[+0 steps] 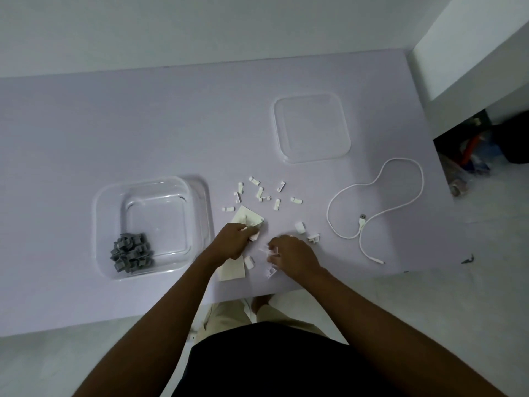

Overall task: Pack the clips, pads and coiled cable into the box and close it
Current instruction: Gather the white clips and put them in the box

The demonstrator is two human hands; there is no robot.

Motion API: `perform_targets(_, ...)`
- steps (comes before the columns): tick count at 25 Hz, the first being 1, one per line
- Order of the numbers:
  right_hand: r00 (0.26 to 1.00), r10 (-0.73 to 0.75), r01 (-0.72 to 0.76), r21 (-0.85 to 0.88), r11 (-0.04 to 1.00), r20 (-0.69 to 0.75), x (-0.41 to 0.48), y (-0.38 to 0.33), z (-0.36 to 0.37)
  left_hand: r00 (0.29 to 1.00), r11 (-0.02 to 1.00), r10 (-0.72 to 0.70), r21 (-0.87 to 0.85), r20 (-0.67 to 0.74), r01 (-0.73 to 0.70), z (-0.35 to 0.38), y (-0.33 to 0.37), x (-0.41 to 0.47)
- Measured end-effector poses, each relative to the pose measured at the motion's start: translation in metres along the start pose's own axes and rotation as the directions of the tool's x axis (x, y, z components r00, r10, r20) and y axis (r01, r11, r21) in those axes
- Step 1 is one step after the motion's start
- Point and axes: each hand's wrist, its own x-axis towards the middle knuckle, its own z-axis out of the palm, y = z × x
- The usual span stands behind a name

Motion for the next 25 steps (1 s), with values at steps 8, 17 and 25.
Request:
perform_targets(8,0.979,0.188,-0.195,0.601,0.775,0.075,0.0,-0.007,-0.019,0.997,0.962,-0.057,-0.264,0.048,0.067,-0.028,-0.021,-0.027)
perform_targets(17,0.965,0.078,-0.264,0.923,0.28,0.252,0.0,-0.032,-0.031,1.0,0.877,0.002,-0.48,0.021,0.008,-0.047,-0.017,-0.05)
perform_targets(25,0.965,-0.075,0.082,-0.018,0.996,0.249,-0.004,-0.046,0.01,0.992,0.842,-0.007,-0.536,-0.13,-0.064,-0.083,-0.021,-0.064)
